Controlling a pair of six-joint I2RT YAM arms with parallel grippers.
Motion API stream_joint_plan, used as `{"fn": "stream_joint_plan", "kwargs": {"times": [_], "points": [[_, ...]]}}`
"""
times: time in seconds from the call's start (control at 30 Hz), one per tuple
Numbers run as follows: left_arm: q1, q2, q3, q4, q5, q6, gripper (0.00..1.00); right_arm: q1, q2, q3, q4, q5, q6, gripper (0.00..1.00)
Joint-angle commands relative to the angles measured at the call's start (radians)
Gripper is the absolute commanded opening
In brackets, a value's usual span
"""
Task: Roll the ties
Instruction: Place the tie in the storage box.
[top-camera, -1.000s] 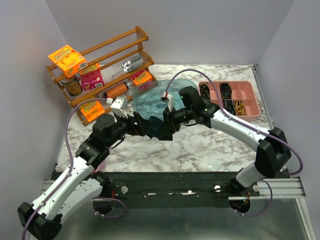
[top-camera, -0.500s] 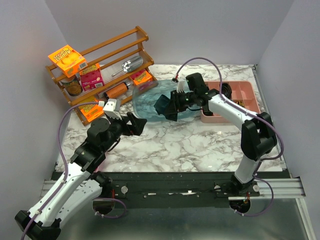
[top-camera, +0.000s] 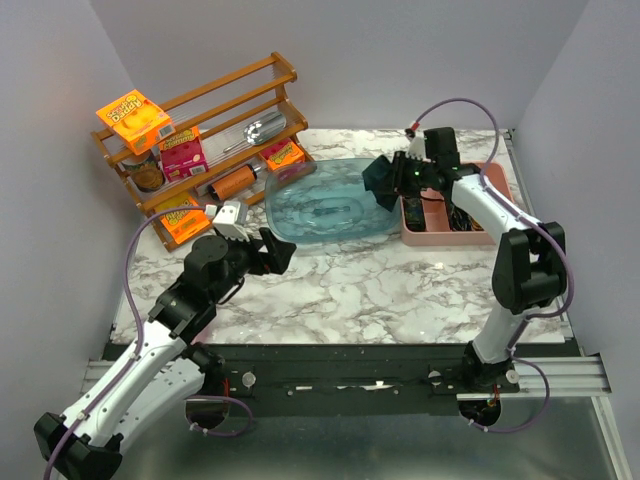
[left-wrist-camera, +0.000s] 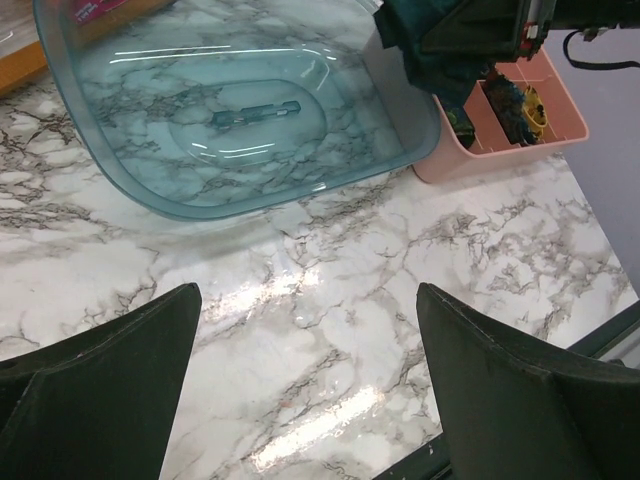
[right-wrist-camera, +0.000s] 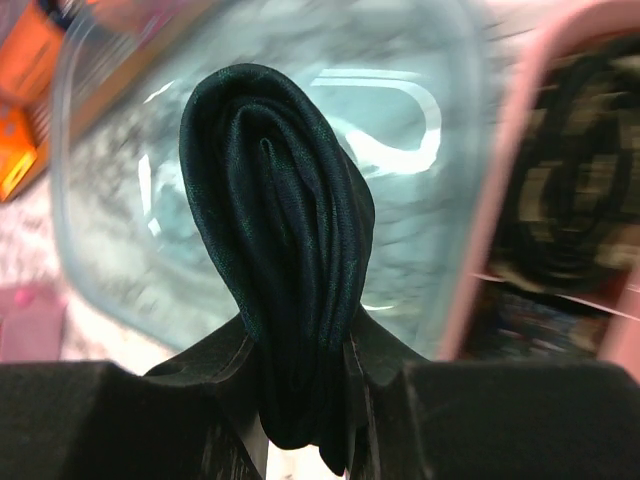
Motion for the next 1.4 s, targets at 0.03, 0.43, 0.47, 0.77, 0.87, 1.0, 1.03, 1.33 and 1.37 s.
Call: {"fn": "stream_joint_plan", "kwargs": {"times": [0.03, 0.43, 0.47, 0.77, 0.87, 1.0, 1.03, 1.33, 1.37], "points": [[-0.002, 0.010, -0.010, 0.031, 0.008, -0.004, 0.99, -0.035, -0.115, 0.021, -0.024, 0.243, -0.007, 0.00], [-0.002, 0.027, -0.011, 0.030, 0.000, -0.001, 0.99, -0.047, -0.191, 0.061, -0.104, 0.570, -0.071, 0.00], [-0.002, 0.030, -0.013, 0.031, 0.002, -0.001, 0.99, -0.051, -0.185, 0.069, -0.111, 0.561, -0.074, 0.00], [-0.002, 0.057, -0.014, 0.036, 0.017, -0.004, 0.99, -0.068, -0.079, 0.127, -0.136, 0.538, -0.125, 0.00], [-0.002, 0.067, -0.013, 0.039, 0.020, -0.002, 0.99, -0.075, -0.037, 0.139, -0.144, 0.542, -0.128, 0.00], [-0.002, 0.070, -0.011, 0.039, 0.023, -0.001, 0.99, -0.090, 0.016, 0.148, -0.144, 0.536, -0.125, 0.01], [-0.002, 0.068, -0.018, 0.043, 0.025, -0.001, 0.99, -0.091, 0.027, 0.153, -0.142, 0.531, -0.127, 0.00], [-0.002, 0.085, -0.015, 0.043, 0.026, -0.001, 0.99, -0.105, 0.134, 0.207, -0.153, 0.556, -0.134, 0.00], [-0.002, 0.086, -0.015, 0.043, 0.026, -0.001, 0.99, -0.107, 0.141, 0.210, -0.156, 0.567, -0.133, 0.00]]}}
